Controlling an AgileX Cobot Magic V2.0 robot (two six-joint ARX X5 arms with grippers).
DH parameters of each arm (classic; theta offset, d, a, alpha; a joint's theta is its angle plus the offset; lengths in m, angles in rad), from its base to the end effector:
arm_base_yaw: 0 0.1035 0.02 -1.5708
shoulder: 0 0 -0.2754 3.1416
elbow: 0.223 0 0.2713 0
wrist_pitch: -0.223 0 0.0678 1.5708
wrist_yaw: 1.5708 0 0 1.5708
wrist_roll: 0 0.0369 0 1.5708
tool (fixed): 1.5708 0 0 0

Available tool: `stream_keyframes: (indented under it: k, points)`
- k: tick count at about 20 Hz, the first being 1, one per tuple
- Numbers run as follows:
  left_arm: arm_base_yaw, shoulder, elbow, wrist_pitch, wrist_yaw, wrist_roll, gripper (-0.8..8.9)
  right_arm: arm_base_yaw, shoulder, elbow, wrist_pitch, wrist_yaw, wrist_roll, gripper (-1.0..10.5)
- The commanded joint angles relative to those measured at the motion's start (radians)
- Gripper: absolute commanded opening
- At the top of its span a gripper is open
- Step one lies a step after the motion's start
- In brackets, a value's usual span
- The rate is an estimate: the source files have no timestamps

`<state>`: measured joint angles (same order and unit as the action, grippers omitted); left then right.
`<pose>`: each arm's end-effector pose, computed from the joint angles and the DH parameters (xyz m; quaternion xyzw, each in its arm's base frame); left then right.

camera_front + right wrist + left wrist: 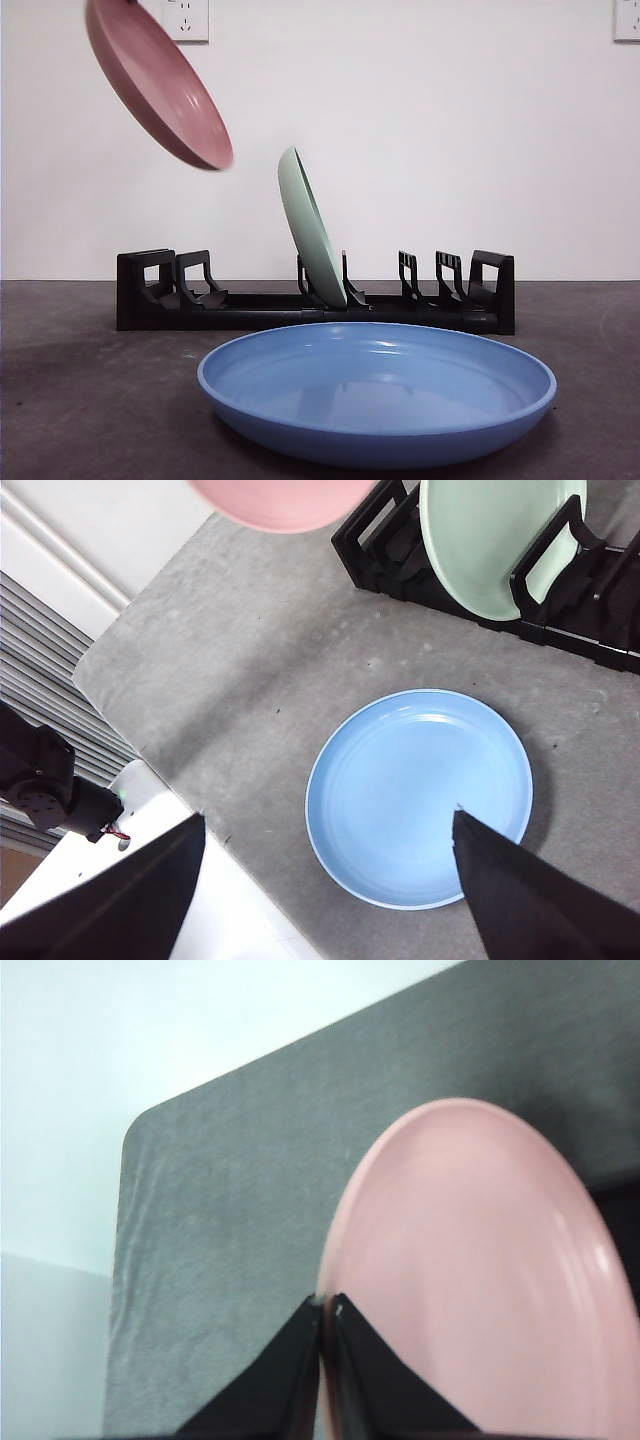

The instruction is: Place the plate

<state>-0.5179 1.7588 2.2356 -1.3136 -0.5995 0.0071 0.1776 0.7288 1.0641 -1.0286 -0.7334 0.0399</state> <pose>0.3099 -0.1526 0.4758 0.2186 0.3446 0.0360 0.9122 0.1117 0.0451 0.3698 0.1100 0.3349 0.4071 0.8426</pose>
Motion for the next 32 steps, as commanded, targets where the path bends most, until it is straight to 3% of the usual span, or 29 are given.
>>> stream_keyframes:
  k: [1,11,19,24,32]
  points:
    - [-0.017,-0.027,0.035,0.0,0.051,-0.022,0.12,0.005,0.007,0.014,0.006,-0.003,-0.014,3.9]
    - [-0.026,-0.17,0.016,-0.064,0.339,-0.089,0.11,0.004,0.006,0.015,0.006,-0.003,-0.014,3.9]
    - [-0.052,-0.277,-0.149,-0.065,0.492,-0.115,0.1,0.003,-0.067,0.015,-0.042,0.037,-0.021,3.9]
    - [-0.056,-0.371,-0.362,0.04,0.6,-0.146,0.1,0.003,-0.147,0.015,-0.1,0.162,-0.017,3.9]
    - [-0.056,-0.491,-0.764,0.359,0.81,-0.247,0.09,0.003,-0.257,0.015,-0.126,0.167,0.072,3.9]
